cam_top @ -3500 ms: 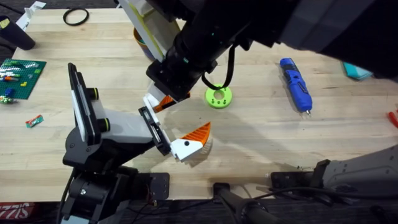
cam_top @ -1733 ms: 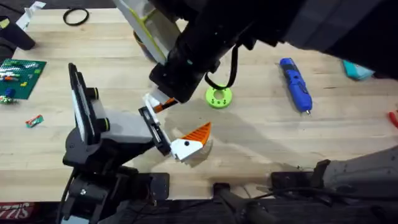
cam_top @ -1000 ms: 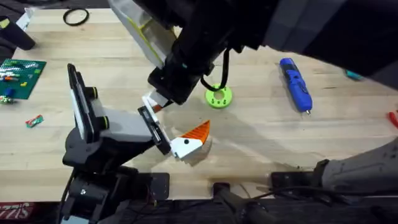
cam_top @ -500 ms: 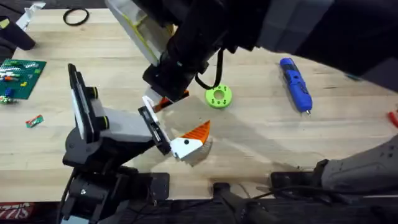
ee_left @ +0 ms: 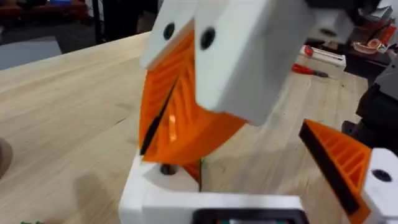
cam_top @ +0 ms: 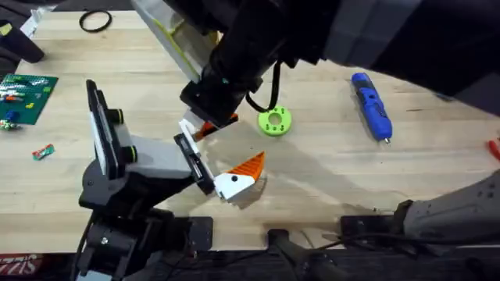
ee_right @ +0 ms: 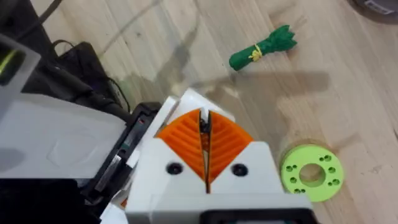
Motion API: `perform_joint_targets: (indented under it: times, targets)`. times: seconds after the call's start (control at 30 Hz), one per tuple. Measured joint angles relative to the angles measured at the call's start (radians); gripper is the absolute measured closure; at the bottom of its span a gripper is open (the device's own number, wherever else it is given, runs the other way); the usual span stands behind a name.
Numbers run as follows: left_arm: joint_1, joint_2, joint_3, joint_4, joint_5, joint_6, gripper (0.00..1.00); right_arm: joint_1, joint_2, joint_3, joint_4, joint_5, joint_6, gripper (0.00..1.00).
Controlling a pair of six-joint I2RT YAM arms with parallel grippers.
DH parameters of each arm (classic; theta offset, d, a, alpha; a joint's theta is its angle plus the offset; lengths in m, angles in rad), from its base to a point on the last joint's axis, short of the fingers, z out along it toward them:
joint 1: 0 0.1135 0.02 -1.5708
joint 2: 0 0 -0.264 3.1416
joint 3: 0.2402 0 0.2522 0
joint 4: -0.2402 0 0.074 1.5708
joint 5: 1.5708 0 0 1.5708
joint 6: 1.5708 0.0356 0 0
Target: Pick up the gripper from the table and insert it into the empty holder that is missing its gripper. Then pick up a screw, insert it into the mounting hole, and use the screwdriver to tighten it. Finally, clean up the table by picking up the vegetable and placing it into the bucket.
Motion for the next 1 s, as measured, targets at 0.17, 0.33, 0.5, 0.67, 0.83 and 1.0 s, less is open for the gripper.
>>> perform_joint_targets:
  times: [0.17, 0.33, 0.5, 0.67, 0.83, 1.0]
  targets:
    - [0.000, 0.000, 0.000, 0.000, -0.001, 0.001, 0.019, 0.003, 0.000, 0.000, 0.009, 0.009, 0.000, 0.997]
    - [0.000, 0.000, 0.000, 0.000, 0.000, 0.000, 0.019, 0.009, 0.000, 0.000, 0.005, 0.013, 0.000, 0.997]
    - [0.000, 0.000, 0.000, 0.000, 0.000, 0.000, 0.019, 0.009, 0.000, 0.000, -0.001, 0.003, -0.004, 0.997]
    - [0.000, 0.000, 0.000, 0.000, 0.000, 0.000, 0.019, 0.009, 0.000, 0.000, -0.003, -0.001, -0.008, 0.997]
    - [0.000, 0.000, 0.000, -0.001, 0.000, -0.011, 0.019, 0.010, 0.013, 0.008, -0.001, -0.002, -0.008, 0.997]
    - [0.000, 0.005, 0.000, -0.001, 0.000, -0.022, 0.019, 0.010, 0.021, 0.011, 0.001, -0.002, -0.010, 0.997]
